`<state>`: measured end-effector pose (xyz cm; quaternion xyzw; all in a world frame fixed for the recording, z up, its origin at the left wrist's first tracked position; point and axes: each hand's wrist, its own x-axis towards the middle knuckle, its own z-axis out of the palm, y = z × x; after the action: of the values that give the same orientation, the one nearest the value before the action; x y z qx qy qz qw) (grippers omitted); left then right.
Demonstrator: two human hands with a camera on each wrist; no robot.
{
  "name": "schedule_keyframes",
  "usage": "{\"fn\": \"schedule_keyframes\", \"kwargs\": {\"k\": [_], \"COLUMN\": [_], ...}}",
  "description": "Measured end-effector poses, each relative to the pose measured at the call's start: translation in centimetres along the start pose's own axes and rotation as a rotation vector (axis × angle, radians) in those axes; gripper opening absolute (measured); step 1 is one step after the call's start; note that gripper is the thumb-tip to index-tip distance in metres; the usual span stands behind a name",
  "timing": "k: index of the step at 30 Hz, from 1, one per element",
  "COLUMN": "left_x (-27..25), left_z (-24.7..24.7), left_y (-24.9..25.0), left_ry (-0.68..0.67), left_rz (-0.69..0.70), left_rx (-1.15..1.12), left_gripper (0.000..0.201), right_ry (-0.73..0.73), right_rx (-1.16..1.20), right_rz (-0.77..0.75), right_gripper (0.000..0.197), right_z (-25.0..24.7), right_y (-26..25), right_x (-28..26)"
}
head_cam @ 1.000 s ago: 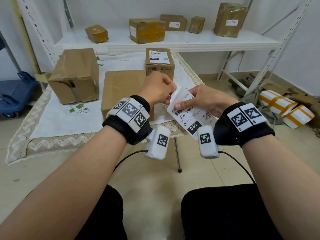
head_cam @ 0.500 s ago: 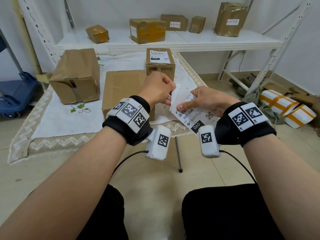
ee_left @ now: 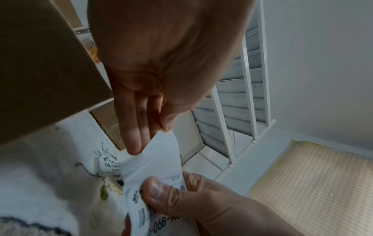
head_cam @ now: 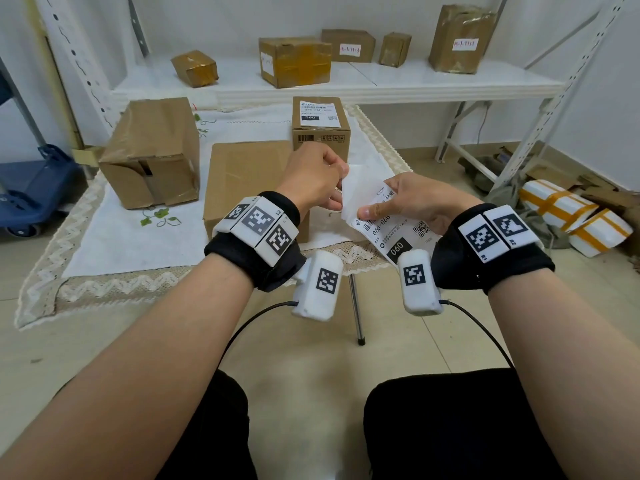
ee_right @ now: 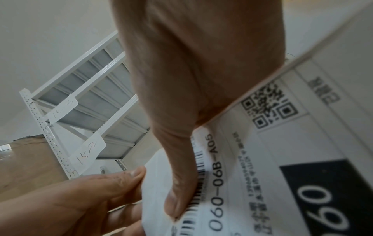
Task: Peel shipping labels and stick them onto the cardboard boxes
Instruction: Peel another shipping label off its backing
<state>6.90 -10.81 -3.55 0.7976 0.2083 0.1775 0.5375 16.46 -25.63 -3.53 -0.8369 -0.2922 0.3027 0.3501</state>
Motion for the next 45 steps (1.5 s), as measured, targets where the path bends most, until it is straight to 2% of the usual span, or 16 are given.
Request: {"fn": "schedule_keyframes", "kwargs": {"k": [6, 10, 16, 19, 23, 24, 28, 30, 34, 39, 45], "left_x": [-0.4, -0.7, -0.8, -0.7, -0.3, -0.3, -0.5, -0.5, -0.4, -0.2, -0.4], "left_z": [-0.3, -0.4, -0.2, -0.2, -0.3, -0.3, -0.5, -0.6, -0.8, -0.9, -1.1], "left_y": [0.2, 0.4, 0.3, 0.3, 0.1, 0.0, 0.0, -0.1, -0.1, -0.1, 0.0], "left_ry": [-0.011, -0.044, -0.115, -0.105, -0.082, -0.083, -0.064, -0.042, -0.012, -0.023, -0.036], "left_rz": [0.006, 0.008, 0.034, 0.058, 0.074, 0.092, 0.132, 0.134, 0.137, 0.115, 0.101], "left_rx": [-0.021, -0.058, -0.038, -0.046, -0.035, -0.021, -0.040, -0.047, -0.046, -0.046, -0.053], "left_gripper": [0.021, 0.019, 0.037, 0.042, 0.061, 0.060, 0.020, 0.010, 0.007, 0.005, 0.006], "right_ry": [0.002, 0.017, 0.036, 0.064, 0.101, 0.108, 0.100, 0.104, 0.112, 0.096, 0.114], "right_rx": [0.084, 0.140, 0.204, 0.258, 0.310, 0.315, 0.336, 0.323, 0.305, 0.269, 0.183], "right_rz": [-0.001, -0.019, -0.044, -0.073, -0.099, -0.107, -0.150, -0.154, -0.153, -0.115, -0.078], "right_gripper": [0.032, 0.034, 0.049, 0.041, 0.031, 0.030, 0.019, 0.018, 0.018, 0.029, 0.033], "right_z": [-0.1, -0.1, 0.2, 0.2, 0.3, 0.3, 0.4, 0.4, 0.4, 0.3, -0.1], "right_y": [0.3, 0.8, 1.0, 0.9, 0.9, 0.9, 0.7, 0.6, 0.6, 0.7, 0.6], "right_x": [0.1, 0.1, 0.5, 0.7, 0.7, 0.7, 0.7, 0.7, 1.0, 0.9, 0.8]}}
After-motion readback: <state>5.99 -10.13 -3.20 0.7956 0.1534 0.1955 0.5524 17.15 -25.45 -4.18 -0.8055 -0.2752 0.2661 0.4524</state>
